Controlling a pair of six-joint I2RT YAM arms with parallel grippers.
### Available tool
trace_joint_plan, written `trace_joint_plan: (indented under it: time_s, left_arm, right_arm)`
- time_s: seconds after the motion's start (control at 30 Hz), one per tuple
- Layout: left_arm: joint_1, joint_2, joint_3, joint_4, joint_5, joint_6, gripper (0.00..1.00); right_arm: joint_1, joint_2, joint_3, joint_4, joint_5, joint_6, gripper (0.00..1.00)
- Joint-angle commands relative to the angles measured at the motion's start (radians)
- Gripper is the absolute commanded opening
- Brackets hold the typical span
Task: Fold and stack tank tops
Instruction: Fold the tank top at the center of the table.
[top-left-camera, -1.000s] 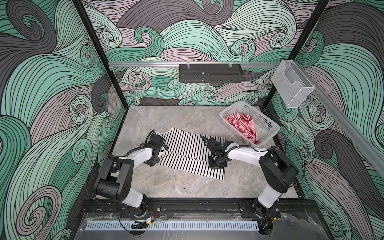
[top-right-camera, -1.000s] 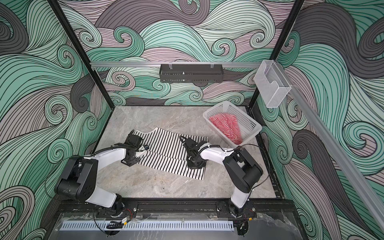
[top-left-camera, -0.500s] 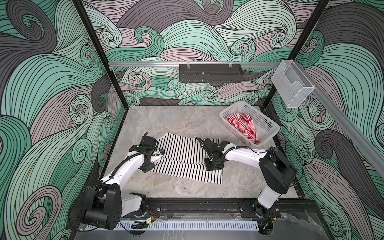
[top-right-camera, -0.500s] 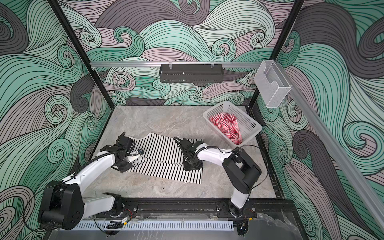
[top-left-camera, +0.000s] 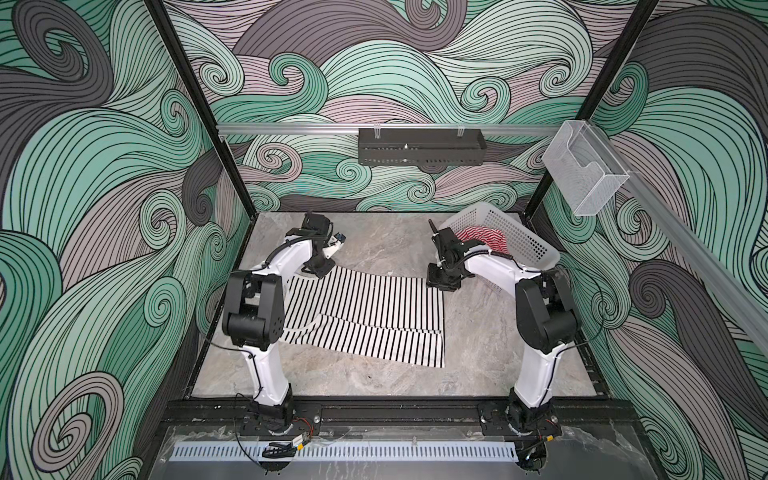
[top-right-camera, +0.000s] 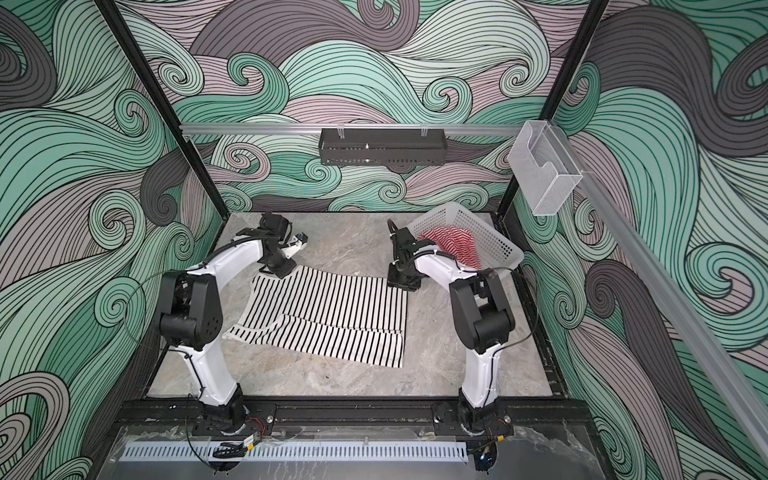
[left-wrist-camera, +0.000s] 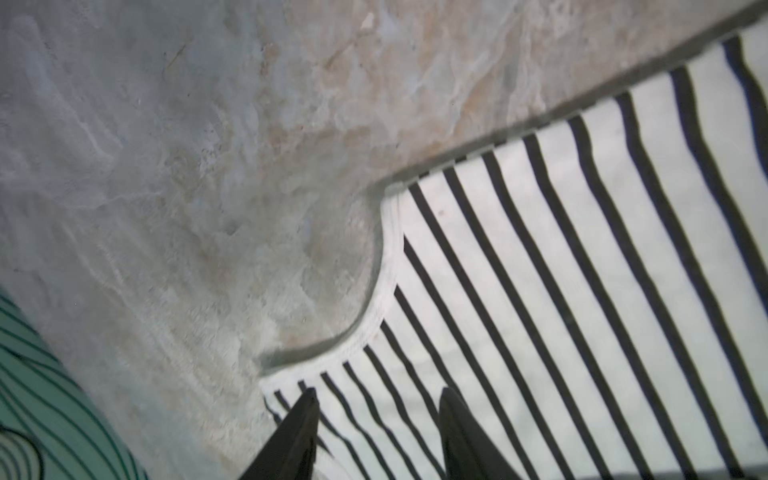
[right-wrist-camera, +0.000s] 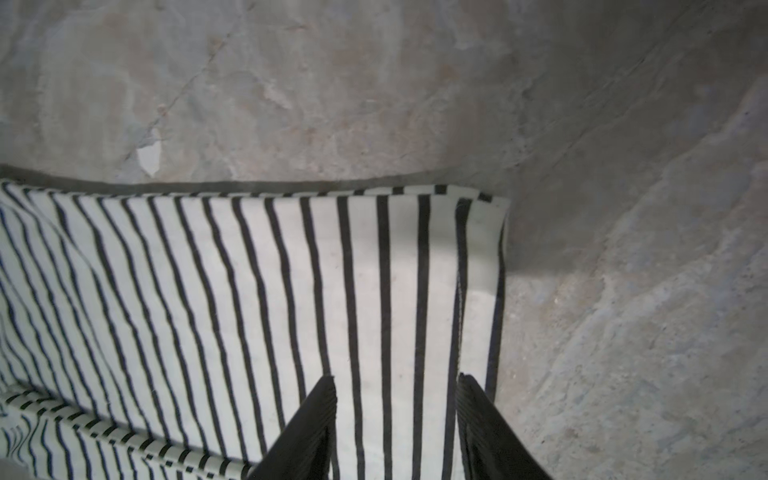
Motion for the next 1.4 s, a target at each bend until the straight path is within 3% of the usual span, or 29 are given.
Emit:
trace_joint_plan:
  time_s: [0.0, 0.17, 0.53, 0.8, 0.9, 0.97, 1.2, 1.37]
  left_arm:
    - [0.002, 0.086, 0.123, -0.072, 0.086, -0.056, 0.51]
    - [0.0, 0.185, 0.211, -0.093, 0.135, -0.056, 0.51]
    - [0.002, 0.264, 0.27, -0.108, 0.185, -0.054, 0.51]
    - [0.002, 0.258, 0.285, -0.119, 0.206, -0.06, 0.51]
    - [0.002, 0.252, 0.285, -0.123, 0.222, -0.06, 0.5]
    - [0.002, 0.251, 0.287, -0.125, 0.231, -0.06, 0.5]
    - [0.001, 0.29, 0.335, -0.144, 0.235, -0.06, 0.48]
    - [0.003, 0.339, 0.389, -0.172, 0.19, -0.055, 0.4]
  right_arm:
    - [-0.027, 0.029, 0.039, -0.034, 0.038, -0.021, 0.47]
    - [-0.067, 0.065, 0.051, -0.028, 0.044, -0.029, 0.46]
    - [-0.092, 0.144, 0.13, -0.016, 0.017, -0.038, 0.41]
    - [-0.094, 0.191, 0.179, -0.031, 0.032, -0.05, 0.23]
    - [-0.094, 0.197, 0.191, -0.041, 0.043, -0.06, 0.05]
    - [-0.092, 0.189, 0.191, -0.041, 0.035, -0.065, 0.0]
    - [-0.048, 0.135, 0.197, -0.048, 0.05, -0.077, 0.0]
    - [-0.016, 0.121, 0.215, -0.069, 0.083, -0.085, 0.0]
